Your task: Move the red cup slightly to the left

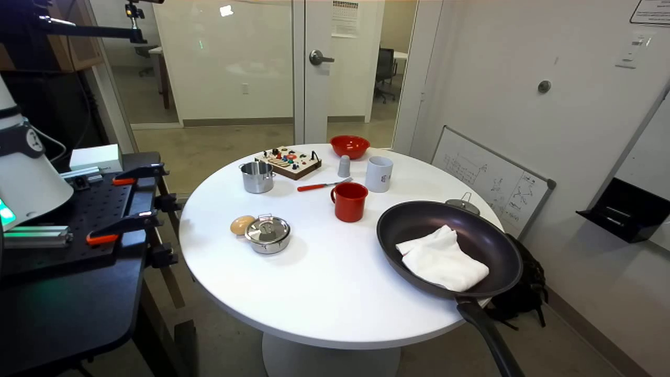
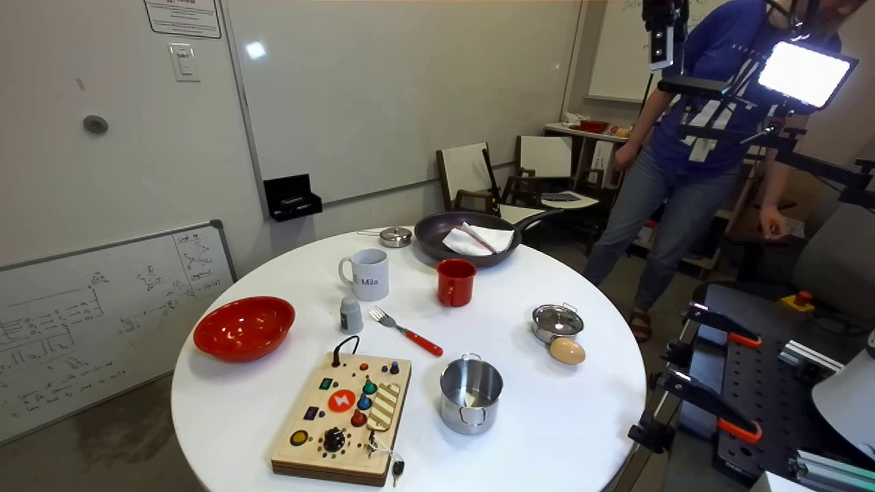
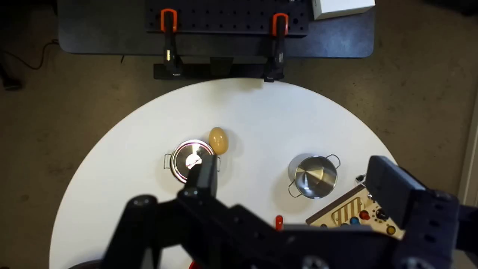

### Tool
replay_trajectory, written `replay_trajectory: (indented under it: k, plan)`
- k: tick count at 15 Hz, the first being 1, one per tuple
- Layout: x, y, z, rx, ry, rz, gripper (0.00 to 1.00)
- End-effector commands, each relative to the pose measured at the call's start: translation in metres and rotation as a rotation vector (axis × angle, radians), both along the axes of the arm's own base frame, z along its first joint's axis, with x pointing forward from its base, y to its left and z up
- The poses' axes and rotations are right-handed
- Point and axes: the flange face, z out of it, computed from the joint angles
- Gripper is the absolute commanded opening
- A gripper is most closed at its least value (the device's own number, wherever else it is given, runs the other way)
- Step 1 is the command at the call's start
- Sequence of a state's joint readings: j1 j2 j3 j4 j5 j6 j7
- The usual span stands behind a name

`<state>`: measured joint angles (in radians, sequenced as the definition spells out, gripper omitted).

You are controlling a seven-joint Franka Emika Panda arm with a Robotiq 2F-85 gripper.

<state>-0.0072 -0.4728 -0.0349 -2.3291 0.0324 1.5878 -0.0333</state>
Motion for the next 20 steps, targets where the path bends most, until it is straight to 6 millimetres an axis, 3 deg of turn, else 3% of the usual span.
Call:
replay_trajectory:
  k: [1, 13, 20]
  plan:
    - [0.001, 0.000, 0.002, -0.012, -0.022, -0.006, 1.00]
    - [0.069, 0.018, -0.031, -0.102, -0.273, 0.048, 1.00]
    - [0.123, 0.017, -0.070, -0.064, -0.398, 0.032, 1.00]
